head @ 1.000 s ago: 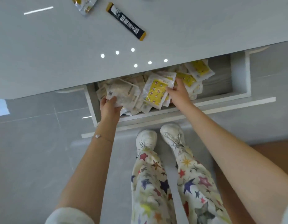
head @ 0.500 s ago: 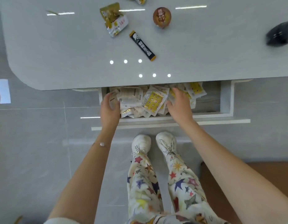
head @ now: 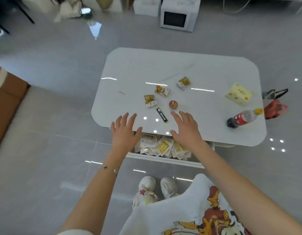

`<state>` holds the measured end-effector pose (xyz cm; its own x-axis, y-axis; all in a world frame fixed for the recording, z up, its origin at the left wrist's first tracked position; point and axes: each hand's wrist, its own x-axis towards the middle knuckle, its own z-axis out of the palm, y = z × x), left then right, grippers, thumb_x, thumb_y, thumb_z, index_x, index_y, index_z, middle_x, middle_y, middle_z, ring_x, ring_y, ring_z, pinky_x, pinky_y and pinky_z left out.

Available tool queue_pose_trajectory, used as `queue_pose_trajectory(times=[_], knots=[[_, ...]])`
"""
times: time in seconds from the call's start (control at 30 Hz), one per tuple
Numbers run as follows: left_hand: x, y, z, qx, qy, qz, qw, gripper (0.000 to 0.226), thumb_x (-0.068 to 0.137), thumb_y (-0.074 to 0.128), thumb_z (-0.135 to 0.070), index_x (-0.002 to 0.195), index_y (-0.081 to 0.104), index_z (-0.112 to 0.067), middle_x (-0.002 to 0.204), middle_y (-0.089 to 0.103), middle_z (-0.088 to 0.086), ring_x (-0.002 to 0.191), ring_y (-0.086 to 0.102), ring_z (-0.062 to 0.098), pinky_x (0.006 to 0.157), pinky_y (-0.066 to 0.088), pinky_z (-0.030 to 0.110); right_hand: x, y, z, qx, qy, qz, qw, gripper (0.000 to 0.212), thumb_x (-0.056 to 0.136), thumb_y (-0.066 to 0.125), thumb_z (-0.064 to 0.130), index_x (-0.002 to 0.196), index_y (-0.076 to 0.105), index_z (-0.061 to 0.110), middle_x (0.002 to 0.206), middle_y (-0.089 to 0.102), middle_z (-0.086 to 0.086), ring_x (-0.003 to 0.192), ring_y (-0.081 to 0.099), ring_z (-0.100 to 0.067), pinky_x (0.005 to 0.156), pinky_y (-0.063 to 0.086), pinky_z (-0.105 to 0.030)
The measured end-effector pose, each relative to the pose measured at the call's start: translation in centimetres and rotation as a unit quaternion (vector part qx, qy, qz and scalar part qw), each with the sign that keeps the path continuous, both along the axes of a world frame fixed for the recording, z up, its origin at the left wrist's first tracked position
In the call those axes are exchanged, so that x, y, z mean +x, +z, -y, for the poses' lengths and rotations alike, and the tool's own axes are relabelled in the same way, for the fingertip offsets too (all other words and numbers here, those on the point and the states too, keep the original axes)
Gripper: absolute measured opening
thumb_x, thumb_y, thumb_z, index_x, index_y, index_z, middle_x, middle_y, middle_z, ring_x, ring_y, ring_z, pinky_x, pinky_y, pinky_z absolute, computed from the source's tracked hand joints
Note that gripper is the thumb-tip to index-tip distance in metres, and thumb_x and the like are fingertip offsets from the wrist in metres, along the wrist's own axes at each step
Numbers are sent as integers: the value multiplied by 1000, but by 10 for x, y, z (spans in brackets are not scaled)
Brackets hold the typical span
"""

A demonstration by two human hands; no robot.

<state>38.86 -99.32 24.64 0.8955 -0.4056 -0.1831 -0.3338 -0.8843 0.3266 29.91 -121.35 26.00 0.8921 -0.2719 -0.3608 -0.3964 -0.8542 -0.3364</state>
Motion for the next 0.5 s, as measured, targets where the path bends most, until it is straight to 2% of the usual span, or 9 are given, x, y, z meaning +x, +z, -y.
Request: queue_pose_trajectory(times=[0.17, 0.33, 0.47, 0.5], knots=[[-20, 68, -36, 17, 58, 20, 998, 59, 96, 41, -50, 150, 26, -32, 160, 19, 3, 147, 10, 31, 118, 8, 52, 10, 75, -33, -27, 76, 44, 996, 71, 93, 51, 40, 152, 14, 28, 159, 15, -7, 146, 8, -32, 118, 14, -45], [-37, 104, -105, 41, 133, 34, 990, 62, 95, 36, -56, 151, 20, -34, 160, 15, 4, 147, 7, 32, 117, 4, 51, 29, 120, -97, -41, 181, 78, 979, 69, 94, 49, 41, 152, 14, 30, 159, 16, -6, 146, 8, -30, 118, 12, -45], [-54, 126, -177, 40, 219, 38, 974, 78, 80, 15, -69, 150, 23, -35, 160, 19, 3, 147, 11, 31, 117, 6, 51, 50, 139, -170, -61, 276, 89, 955, 69, 94, 46, 43, 152, 12, 31, 159, 14, -6, 147, 7, -31, 117, 11, -46], [-59, 130, -195, 35, 239, 39, 970, 77, 81, 18, -68, 150, 24, -35, 160, 19, 3, 147, 11, 31, 117, 5, 51, 54, 141, -190, -61, 295, 89, 949, 68, 94, 46, 42, 152, 12, 30, 159, 14, -6, 147, 8, -31, 117, 11, -45]])
